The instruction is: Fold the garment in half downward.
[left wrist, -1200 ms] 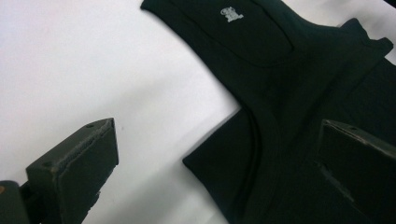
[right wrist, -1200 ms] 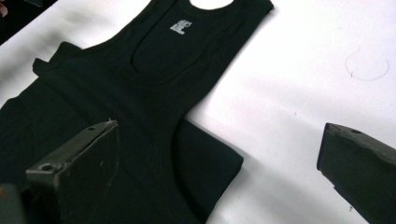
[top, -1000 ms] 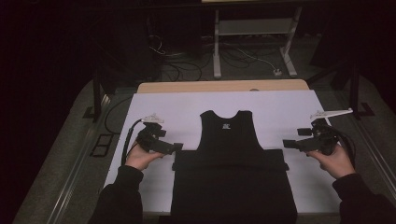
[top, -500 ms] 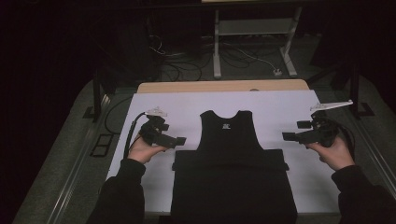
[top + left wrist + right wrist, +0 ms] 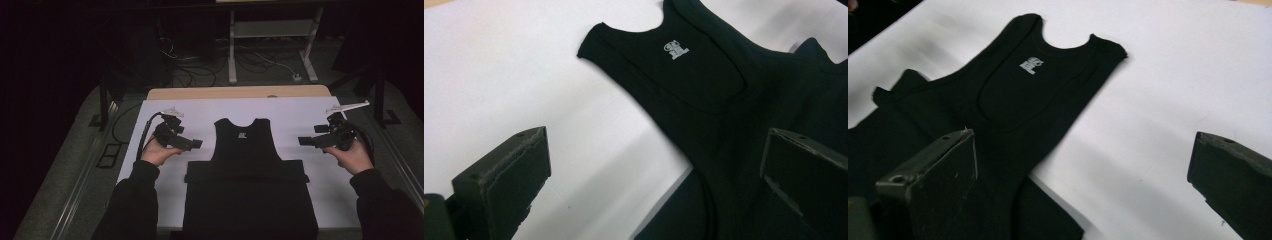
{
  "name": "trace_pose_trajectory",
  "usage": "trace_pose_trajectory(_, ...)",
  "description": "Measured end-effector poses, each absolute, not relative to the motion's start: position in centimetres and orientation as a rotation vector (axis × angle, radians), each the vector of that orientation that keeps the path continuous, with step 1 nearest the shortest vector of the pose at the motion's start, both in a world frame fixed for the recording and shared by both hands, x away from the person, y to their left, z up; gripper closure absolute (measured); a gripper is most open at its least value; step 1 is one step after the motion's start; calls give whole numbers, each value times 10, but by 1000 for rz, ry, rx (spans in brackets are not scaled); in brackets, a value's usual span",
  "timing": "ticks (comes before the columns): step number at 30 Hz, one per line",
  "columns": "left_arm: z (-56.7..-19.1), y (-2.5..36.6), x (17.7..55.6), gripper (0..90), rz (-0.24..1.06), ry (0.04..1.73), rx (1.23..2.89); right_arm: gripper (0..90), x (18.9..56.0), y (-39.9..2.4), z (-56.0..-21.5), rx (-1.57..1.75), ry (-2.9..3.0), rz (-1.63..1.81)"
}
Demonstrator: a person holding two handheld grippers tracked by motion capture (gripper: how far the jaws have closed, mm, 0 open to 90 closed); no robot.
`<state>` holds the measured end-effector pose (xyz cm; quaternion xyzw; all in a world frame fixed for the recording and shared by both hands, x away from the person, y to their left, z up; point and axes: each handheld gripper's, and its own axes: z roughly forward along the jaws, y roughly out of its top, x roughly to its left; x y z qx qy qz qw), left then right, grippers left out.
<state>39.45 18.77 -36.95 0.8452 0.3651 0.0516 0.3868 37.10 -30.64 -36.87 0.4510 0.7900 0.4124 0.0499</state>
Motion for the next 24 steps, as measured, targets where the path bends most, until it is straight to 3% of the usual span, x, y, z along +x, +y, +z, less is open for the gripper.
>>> trace_pose_trajectory(24,-387,178,423,0,97,972,2161,0,403,-300,-376,1383,2413,1259)
